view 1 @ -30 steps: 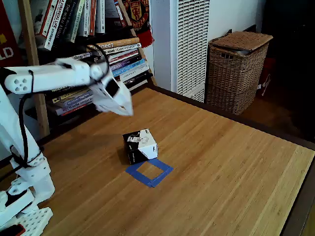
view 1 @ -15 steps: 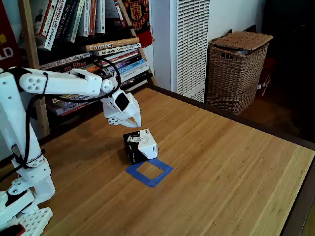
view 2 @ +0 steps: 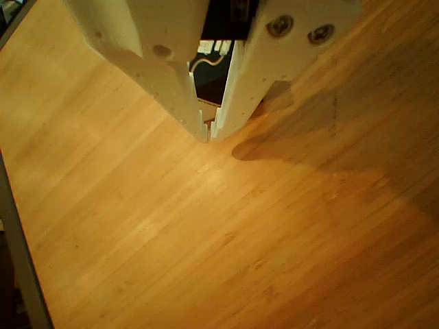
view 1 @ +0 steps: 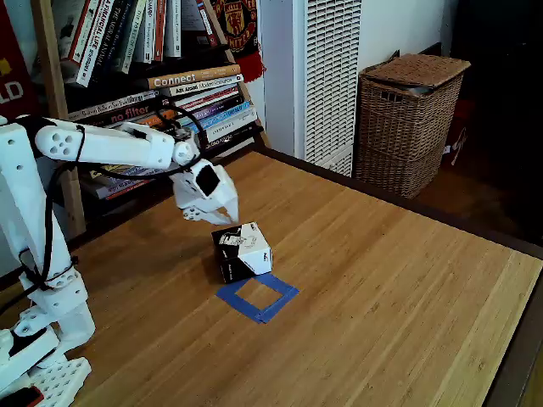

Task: Push the box on top of the target

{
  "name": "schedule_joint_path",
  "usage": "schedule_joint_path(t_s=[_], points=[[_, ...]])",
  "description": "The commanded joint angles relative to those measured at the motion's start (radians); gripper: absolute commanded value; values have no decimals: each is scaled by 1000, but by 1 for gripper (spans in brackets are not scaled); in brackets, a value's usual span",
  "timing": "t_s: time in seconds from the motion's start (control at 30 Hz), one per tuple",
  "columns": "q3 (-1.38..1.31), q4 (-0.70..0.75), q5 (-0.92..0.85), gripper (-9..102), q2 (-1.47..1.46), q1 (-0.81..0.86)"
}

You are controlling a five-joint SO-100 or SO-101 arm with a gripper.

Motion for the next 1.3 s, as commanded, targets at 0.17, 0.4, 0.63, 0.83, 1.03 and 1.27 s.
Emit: schedule_joint_path(t_s=[0.17,0.4,0.63,0.83,1.03,1.27], points=[[12,51,21,0,44,-3],[66,55,11,0,94,21],[74,66,-6,0,114,46],[69,78,-17,0,115,52],[64,87,-46,0,117,77],[74,97,-71,0,127,97]])
